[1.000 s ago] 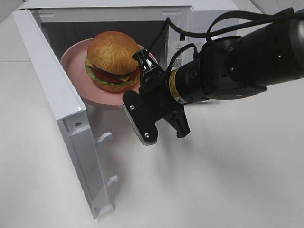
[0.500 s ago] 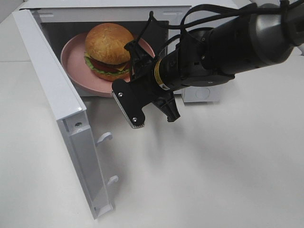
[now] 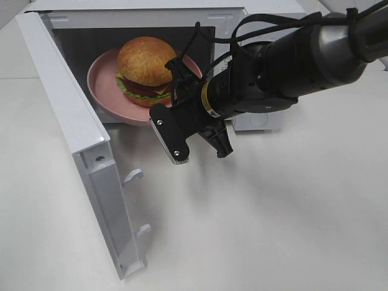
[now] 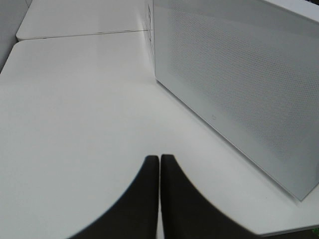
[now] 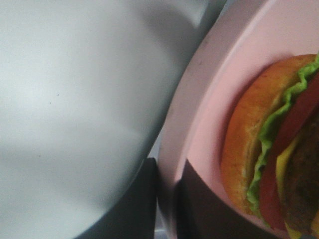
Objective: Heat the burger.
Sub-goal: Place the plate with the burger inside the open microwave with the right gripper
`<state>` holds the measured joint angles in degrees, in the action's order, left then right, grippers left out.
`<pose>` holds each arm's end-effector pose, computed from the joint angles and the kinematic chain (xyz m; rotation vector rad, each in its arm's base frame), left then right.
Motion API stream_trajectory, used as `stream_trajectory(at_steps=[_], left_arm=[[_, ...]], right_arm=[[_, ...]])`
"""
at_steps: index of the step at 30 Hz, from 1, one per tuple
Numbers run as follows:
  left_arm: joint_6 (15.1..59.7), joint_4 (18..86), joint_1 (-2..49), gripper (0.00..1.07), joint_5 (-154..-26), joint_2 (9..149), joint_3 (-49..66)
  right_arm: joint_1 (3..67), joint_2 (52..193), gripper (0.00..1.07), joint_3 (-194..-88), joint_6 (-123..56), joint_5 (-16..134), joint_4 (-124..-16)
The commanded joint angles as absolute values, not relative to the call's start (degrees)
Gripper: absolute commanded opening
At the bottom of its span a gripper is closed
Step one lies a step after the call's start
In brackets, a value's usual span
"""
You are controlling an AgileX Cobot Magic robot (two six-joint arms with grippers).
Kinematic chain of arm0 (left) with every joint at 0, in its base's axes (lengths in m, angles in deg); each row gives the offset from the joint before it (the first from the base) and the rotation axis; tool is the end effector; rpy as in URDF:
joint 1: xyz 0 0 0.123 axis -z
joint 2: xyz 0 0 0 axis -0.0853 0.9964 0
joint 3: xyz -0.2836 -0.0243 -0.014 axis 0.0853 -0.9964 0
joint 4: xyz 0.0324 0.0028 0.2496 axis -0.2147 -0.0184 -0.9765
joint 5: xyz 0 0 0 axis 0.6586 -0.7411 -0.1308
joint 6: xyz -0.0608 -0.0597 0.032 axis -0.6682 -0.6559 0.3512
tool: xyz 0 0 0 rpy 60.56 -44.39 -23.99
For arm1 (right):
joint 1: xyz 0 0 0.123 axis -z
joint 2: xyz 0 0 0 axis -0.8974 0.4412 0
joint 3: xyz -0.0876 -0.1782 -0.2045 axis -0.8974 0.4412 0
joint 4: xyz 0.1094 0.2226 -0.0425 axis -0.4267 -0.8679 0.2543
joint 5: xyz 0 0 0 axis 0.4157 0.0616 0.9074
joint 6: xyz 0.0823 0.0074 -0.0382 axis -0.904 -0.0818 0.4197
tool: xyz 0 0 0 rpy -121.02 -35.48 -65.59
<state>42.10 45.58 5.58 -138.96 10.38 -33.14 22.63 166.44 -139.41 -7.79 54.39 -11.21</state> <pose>-0.0056 -0.0111 0.2802 0.1663 2.0058 -0.0839 0.3126 0.2712 0.1563 -2.1318 0.9978 -0.4424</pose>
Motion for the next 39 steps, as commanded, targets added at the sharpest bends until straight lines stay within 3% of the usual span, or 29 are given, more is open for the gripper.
stream_trajectory(at_steps=[1,23,39], left_arm=[[41.9,45.4,5.6,0.0,-138.5,9.3,-33.3],[41.9,45.4,5.6,0.0,-138.5,9.3,-33.3],[41.9,45.4,5.6,0.0,-138.5,9.3,-33.3]], right_arm=[[22.7,165.6,0.0,-140.5,-7.1,56.2,-11.9],[22.6,165.5,0.0,-140.5,-6.6,53.1,-19.2],[22.6,163.5,0.0,-140.5,22.1,46.1,-48.8]])
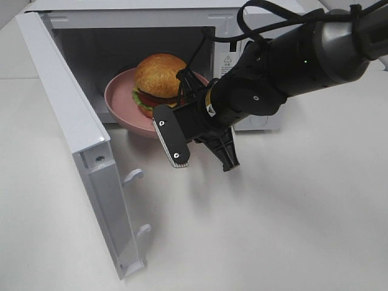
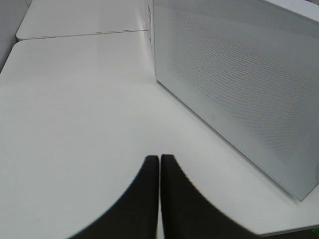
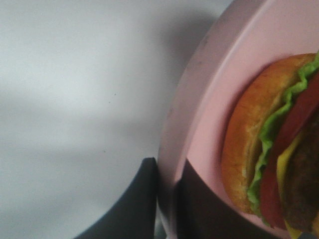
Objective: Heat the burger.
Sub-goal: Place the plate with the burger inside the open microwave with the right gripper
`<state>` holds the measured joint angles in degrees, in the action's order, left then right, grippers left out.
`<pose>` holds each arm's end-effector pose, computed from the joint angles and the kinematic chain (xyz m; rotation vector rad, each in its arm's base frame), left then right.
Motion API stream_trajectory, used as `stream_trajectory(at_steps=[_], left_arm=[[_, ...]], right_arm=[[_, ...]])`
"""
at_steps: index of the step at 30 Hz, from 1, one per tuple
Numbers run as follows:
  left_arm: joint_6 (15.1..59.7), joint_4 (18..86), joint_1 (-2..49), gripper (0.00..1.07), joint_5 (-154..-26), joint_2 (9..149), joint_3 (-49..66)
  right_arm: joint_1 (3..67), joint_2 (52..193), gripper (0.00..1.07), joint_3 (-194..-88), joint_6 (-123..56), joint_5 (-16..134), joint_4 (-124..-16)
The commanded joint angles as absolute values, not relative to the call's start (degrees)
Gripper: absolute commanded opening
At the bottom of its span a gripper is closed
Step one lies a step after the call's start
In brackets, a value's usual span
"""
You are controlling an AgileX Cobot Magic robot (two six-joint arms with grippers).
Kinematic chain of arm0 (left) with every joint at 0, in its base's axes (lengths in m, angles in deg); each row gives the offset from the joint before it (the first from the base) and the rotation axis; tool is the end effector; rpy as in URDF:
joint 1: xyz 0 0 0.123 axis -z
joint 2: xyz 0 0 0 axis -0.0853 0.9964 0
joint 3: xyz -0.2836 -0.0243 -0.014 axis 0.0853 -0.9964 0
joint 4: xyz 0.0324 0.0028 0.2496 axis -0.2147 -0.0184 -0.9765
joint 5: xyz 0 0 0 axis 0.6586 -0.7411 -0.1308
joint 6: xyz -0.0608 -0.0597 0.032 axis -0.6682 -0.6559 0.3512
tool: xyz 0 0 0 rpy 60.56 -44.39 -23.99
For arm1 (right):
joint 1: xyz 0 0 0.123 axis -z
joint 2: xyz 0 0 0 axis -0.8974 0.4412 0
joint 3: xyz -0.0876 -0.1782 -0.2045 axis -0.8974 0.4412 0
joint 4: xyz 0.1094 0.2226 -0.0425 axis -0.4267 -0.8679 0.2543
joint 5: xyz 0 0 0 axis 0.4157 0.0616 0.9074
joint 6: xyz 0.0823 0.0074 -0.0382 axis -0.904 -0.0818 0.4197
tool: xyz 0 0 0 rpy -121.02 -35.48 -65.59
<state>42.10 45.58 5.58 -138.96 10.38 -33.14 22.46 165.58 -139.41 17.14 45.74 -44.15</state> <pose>-0.0056 -0.0111 0.2802 0.1663 2.0058 -0.0839 0.3075 0.2616 0.1535 -2.1533 1.2284 -0.3926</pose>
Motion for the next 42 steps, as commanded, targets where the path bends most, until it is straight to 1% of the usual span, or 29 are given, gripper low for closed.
stream_trajectory(at_steps=[1,2,7,14,19,25,29,30,32,33,35,36,38,39,42], left_arm=[[41.9,45.4,5.6,0.0,-138.5,9.3,-33.3],[41.9,45.4,5.6,0.0,-138.5,9.3,-33.3],[41.9,45.4,5.6,0.0,-138.5,9.3,-33.3],[41.9,45.4,5.6,0.0,-138.5,9.3,-33.3],[41.9,45.4,5.6,0.0,-138.5,9.3,-33.3],[41.9,45.4,5.6,0.0,-138.5,9.3,-33.3],[41.9,45.4,5.6,0.0,-138.5,9.3,-33.3],[41.9,45.4,5.6,0.0,-138.5,9.3,-33.3],[41.9,45.4,5.6,0.0,-138.5,9.3,-33.3],[41.9,45.4,5.6,0.0,-138.5,9.3,-33.3],[41.9,45.4,5.6,0.0,-138.5,9.3,-33.3],[41.9,45.4,5.6,0.0,-138.5,9.3,-33.3],[41.9,45.4,5.6,0.0,-138.5,9.3,-33.3],[41.9,45.4,5.6,0.0,-138.5,9.3,-33.3],[41.9,45.4,5.6,0.0,-138.5,9.3,-33.3]], right_arm=[[22.6,163.4,0.0,-140.5,23.9,45.4,-50.5],[22.6,163.2,0.0,-140.5,26.9,43.3,-52.8],[22.6,163.2,0.0,-140.5,31.2,40.6,-57.2],[22.6,163.2,0.0,-141.5,31.7,41.3,-57.9],[22.7,163.9,0.0,-144.9,31.5,40.7,-57.9],[22.7,167.9,0.0,-153.1,31.5,34.9,-57.9],[22.7,170.0,0.0,-156.3,31.5,34.7,-57.9],[22.7,171.8,0.0,-159.3,31.5,33.4,-57.9],[22.7,172.7,0.0,-161.0,31.5,32.4,-57.9],[22.7,174.9,0.0,-164.1,31.6,30.6,-57.9],[22.7,175.9,0.0,-165.7,31.6,29.6,-57.9],[23.1,177.6,0.0,-168.6,31.5,28.2,-58.1],[23.3,178.2,0.0,-170.0,31.5,28.0,-58.8],[23.4,179.4,0.0,-172.1,31.6,27.9,-61.4],[24.4,180.8,0.0,-174.5,33.0,27.5,-64.2]])
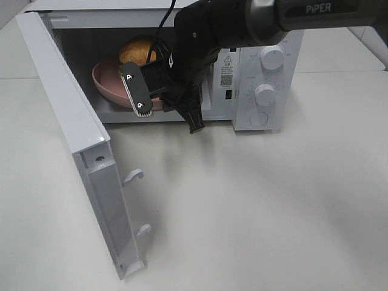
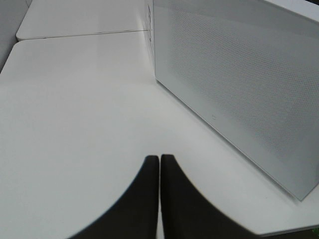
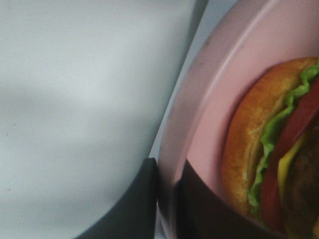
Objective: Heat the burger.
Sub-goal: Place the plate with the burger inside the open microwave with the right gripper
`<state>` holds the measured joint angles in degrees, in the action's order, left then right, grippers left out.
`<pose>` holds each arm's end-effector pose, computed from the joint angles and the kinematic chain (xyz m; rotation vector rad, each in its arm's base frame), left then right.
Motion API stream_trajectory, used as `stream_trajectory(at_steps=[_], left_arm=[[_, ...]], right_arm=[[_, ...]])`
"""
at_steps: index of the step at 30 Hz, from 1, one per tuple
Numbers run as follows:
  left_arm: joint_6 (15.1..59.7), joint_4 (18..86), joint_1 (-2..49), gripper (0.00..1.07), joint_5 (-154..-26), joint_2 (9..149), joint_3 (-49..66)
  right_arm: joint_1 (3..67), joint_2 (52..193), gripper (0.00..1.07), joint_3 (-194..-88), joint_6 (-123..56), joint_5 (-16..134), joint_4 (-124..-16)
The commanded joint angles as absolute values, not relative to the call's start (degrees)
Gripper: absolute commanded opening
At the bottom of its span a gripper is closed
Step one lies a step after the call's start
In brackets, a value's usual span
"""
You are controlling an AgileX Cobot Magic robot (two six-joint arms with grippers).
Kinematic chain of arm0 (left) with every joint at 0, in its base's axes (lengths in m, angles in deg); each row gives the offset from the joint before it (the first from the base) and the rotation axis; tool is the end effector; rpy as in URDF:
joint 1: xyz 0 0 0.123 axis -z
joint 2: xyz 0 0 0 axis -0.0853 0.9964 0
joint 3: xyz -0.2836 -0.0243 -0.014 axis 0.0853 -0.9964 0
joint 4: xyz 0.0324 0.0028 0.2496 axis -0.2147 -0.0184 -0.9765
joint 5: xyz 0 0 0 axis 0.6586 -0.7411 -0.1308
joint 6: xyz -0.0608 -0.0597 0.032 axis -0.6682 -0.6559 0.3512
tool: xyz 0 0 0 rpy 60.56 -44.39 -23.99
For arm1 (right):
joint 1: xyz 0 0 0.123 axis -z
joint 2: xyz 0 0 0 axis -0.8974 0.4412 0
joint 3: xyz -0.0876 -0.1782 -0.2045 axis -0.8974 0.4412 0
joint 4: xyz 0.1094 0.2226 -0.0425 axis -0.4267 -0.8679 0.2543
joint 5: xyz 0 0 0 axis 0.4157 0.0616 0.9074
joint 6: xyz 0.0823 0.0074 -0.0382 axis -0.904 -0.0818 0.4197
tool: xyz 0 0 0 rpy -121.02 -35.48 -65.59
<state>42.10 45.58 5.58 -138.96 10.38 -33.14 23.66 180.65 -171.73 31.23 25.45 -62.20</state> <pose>-0.0056 -0.0111 0.2802 0.1663 2.0058 -0.0839 0.3807 0.3134 0.1716 -2.1416 1.3625 -0.3373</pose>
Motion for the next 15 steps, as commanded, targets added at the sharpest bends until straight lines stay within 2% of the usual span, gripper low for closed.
stream_trajectory(at_steps=[1,15], left_arm=[[41.9,45.4,5.6,0.0,-138.5,9.3,-33.3],[41.9,45.4,5.6,0.0,-138.5,9.3,-33.3]], right_arm=[[24.4,180.8,0.0,-174.5,33.0,27.5,-64.2],[24.6,181.8,0.01,-175.5,30.3,23.4,-65.7]])
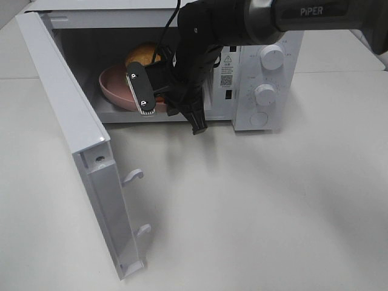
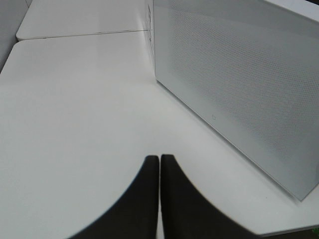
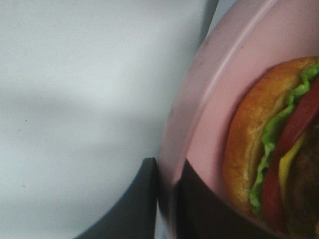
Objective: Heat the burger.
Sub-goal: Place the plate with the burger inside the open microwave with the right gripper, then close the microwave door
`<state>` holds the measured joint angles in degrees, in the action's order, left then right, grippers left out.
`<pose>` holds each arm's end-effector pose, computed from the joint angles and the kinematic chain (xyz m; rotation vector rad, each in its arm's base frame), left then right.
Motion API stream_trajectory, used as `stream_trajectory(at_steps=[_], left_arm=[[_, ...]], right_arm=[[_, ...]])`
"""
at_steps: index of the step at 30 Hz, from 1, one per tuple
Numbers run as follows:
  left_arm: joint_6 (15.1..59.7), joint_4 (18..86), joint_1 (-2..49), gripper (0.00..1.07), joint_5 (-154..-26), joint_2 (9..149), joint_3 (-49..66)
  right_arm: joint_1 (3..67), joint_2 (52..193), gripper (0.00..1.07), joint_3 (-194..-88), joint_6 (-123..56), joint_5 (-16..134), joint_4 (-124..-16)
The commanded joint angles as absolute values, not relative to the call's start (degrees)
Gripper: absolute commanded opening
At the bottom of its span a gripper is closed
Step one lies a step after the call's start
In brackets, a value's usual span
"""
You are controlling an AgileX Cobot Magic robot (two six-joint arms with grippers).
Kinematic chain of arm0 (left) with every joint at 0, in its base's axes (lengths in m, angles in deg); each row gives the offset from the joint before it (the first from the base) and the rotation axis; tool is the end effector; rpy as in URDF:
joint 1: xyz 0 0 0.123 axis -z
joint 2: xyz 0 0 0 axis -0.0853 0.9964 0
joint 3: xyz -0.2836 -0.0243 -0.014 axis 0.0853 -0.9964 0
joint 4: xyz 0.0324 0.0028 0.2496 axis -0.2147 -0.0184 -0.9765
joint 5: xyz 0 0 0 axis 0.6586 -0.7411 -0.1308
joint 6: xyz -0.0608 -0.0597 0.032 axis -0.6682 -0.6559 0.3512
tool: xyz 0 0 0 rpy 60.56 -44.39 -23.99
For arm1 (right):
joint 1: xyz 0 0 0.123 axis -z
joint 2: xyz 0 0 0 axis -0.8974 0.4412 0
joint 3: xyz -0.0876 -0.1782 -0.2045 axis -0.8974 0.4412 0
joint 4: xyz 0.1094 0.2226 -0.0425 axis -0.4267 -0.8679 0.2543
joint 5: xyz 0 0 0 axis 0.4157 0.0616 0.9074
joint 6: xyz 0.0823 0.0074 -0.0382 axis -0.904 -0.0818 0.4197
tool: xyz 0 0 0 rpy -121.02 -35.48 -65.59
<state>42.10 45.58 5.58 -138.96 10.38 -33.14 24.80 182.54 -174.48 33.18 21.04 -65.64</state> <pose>-0.0056 -0.0111 0.2802 0.1663 2.0058 -0.0839 0.3877 0.3094 0.1650 -2.1701 1.4284 -0.2850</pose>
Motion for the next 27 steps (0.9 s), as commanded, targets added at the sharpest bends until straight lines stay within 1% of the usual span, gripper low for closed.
stream_trajectory(at_steps=[1,2,4,5,6,7,8,11,13,14,16,23,24,25,26,27], left_arm=[[41.9,45.4,5.6,0.0,-138.5,9.3,-33.3],[41.9,45.4,5.6,0.0,-138.5,9.3,-33.3],[41.9,45.4,5.6,0.0,-138.5,9.3,-33.3],[41.9,45.4,5.6,0.0,-138.5,9.3,-33.3],[41.9,45.4,5.6,0.0,-138.5,9.3,-33.3],[41.9,45.4,5.6,0.0,-138.5,9.3,-33.3],[41.9,45.4,5.6,0.0,-138.5,9.3,-33.3],[41.9,45.4,5.6,0.0,-138.5,9.3,-33.3],[41.9,45.4,5.6,0.0,-138.5,9.3,-33.3],[41.9,45.4,5.6,0.0,-138.5,9.3,-33.3],[41.9,45.4,5.6,0.0,-138.5,9.3,-33.3],[41.9,45.4,5.6,0.0,-138.5,9.3,-33.3],[41.9,45.4,5.6,0.0,-138.5,9.3,-33.3],[41.9,45.4,5.6,0.0,-138.5,9.3,-33.3],[41.9,45.4,5.6,0.0,-138.5,9.3,-33.3],[41.9,45.4,5.6,0.0,-138.5,9.3,-33.3]], right_arm=[[24.6,181.8,0.02,-175.5,27.9,23.8,-65.6],[24.6,181.8,0.05,-175.5,25.6,23.9,-65.6],[24.6,181.8,0.06,-175.5,24.6,24.1,-65.6],[24.6,181.8,0.11,-175.5,22.8,24.1,-65.6],[24.6,181.8,0.11,-175.5,22.8,24.1,-65.6],[24.6,181.8,0.14,-175.5,22.1,24.1,-65.6],[24.6,181.5,0.21,-175.5,20.1,24.1,-65.6],[24.6,181.4,0.24,-175.5,18.8,24.0,-65.6],[24.6,180.5,0.39,-175.6,15.9,23.2,-65.6],[24.6,180.5,0.39,-175.6,15.9,23.2,-65.6],[24.6,180.1,0.46,-175.6,14.7,21.8,-65.8],[24.6,179.0,0.51,-175.6,9.3,20.1,-66.5],[24.6,178.2,0.53,-175.6,6.6,19.7,-67.0],[24.6,178.2,0.53,-175.6,6.6,19.7,-67.0],[24.5,177.4,0.56,-175.6,3.0,18.7,-67.0],[24.5,177.4,0.56,-175.6,3.0,18.7,-67.0]])
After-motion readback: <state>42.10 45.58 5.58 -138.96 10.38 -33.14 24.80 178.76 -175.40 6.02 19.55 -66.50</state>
